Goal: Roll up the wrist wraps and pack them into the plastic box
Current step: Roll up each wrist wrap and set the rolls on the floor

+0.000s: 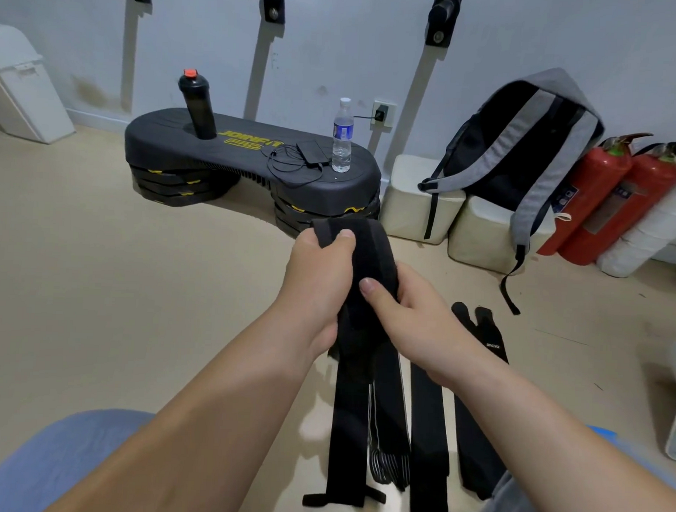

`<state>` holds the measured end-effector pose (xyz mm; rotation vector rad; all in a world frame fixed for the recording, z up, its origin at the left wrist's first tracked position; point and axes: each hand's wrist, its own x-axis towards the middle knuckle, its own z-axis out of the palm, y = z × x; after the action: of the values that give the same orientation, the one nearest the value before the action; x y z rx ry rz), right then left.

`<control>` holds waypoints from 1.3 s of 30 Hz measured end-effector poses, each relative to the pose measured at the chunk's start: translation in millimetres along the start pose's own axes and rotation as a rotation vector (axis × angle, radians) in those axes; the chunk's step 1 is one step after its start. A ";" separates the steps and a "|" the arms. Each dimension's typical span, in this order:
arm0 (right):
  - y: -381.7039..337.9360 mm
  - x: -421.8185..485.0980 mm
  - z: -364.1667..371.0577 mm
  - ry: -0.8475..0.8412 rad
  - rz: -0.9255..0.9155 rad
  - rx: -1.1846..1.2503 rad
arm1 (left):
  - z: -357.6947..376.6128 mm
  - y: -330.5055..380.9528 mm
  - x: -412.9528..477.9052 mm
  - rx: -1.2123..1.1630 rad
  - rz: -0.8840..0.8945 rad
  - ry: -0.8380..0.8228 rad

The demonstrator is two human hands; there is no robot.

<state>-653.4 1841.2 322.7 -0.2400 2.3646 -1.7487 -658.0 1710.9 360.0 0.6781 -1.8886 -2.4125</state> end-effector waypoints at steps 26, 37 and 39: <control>-6.9 13.3 -24.8 -0.040 0.182 -0.061 | 4.4 -8.7 6.9 0.137 0.002 0.008; -3.6 19.1 -26.9 0.039 0.237 0.258 | 4.0 -22.5 -9.3 0.053 -0.185 -0.227; -1.7 18.2 -26.8 0.020 0.197 0.183 | 4.7 -24.6 -6.3 0.044 -0.169 -0.163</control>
<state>-677.6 1861.1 331.0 0.0364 2.1397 -1.8625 -647.5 1723.6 340.1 0.6892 -2.0263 -2.6096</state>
